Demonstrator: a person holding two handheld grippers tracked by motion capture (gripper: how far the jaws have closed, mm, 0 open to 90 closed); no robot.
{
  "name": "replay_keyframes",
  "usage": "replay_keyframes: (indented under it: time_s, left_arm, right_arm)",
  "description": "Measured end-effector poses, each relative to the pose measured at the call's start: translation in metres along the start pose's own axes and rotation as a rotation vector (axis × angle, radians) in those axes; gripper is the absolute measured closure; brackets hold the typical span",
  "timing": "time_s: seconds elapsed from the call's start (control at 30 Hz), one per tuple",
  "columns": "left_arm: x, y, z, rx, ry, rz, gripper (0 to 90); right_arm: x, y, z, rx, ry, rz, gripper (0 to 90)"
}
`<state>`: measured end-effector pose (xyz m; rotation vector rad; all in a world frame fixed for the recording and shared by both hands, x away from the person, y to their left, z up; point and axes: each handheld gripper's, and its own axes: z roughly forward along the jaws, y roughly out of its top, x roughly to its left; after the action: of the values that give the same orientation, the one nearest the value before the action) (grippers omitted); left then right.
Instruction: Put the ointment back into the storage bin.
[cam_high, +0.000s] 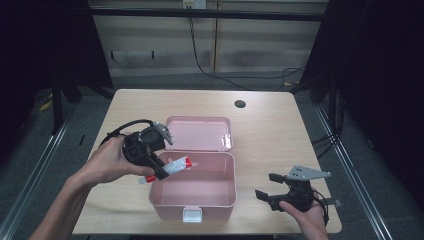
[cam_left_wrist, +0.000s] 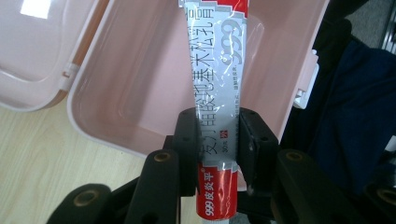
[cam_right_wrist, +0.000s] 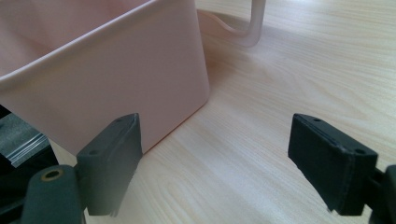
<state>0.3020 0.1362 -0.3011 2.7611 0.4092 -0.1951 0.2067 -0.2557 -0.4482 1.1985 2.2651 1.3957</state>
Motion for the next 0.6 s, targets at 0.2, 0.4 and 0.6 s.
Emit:
replay_keyframes:
  time_s: [0.2, 0.4, 0.6]
  left_arm:
    - [-0.005, 0.012, 0.007, 0.025, 0.001, 0.029, 70.7]
    - [-0.011, 0.028, 0.012, 0.049, -0.002, 0.064, 70.7]
    - [-0.015, 0.036, 0.026, 0.073, -0.001, 0.078, 70.7]
  right_arm:
    - [0.0, 0.0, 0.0, 0.0, -0.001, 0.0, 17.5]
    - [0.0, 0.0, 0.0, 0.0, 0.001, -0.002, 17.4]
    - [0.0, 0.0, 0.0, -0.001, 0.004, -0.003, 17.3]
